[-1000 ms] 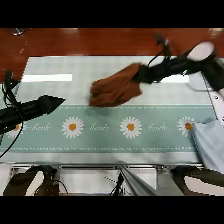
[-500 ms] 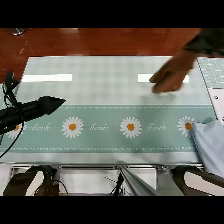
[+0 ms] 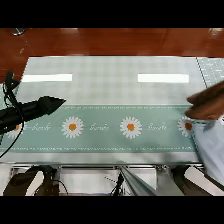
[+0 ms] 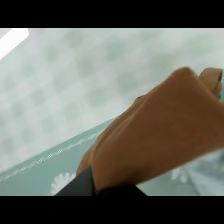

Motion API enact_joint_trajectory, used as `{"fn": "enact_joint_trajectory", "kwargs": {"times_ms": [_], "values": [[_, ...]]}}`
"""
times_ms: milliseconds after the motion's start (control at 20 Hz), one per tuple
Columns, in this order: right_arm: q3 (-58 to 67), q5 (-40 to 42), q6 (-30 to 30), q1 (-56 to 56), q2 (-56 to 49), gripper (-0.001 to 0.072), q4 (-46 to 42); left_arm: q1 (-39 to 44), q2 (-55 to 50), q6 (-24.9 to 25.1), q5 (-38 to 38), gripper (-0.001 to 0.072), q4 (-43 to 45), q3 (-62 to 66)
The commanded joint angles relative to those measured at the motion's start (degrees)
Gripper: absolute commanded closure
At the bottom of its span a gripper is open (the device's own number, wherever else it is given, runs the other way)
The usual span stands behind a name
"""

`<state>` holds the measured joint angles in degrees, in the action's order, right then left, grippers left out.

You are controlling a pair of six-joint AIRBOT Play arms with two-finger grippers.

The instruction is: Fold the shirts.

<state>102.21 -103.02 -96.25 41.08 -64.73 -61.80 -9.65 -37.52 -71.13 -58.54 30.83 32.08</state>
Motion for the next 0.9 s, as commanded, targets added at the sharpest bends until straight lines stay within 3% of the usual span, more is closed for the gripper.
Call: {"fn": "enact_joint_trajectory", "kwargs": {"times_ms": [0, 200, 400, 500, 700, 850], "values": [[-3.3, -3.5, -0.6, 8.4, 7.0, 0.0689, -8.2, 0.0, 0.0, 0.2, 1.7, 0.0688, 0.0, 0.0], [-16.2, -3.5, 3.0, 14.3, 17.5, 0.0689, -24.9, 0.1, 0.0, 0.2, 3.9, 0.0689, 0.0, 0.0], [-29.6, -3.3, 0.3, 18.1, 25.9, 0.0658, -34.9, 1.7, -0.1, 0.2, 6.6, 0.0689, 0.0, 0.0], [-33.0, -3.3, -4.7, 18.1, 27.9, 0.0068, -43.6, 2.9, -0.1, 0.2, 8.1, 0.0688, 0.0, 0.0], [-33.1, -1.2, -4.0, 18.1, 25.9, 0.0079, -39.6, 4.7, 0.0, -0.3, 11.3, 0.0689, -2.3, 0.1], [-31.3, 3.3, 0.4, 18.1, 22.8, 0.0097, -26.7, 3.1, -0.1, 1.0, 12.4, 0.0689, -2.6, 2.9]]}}
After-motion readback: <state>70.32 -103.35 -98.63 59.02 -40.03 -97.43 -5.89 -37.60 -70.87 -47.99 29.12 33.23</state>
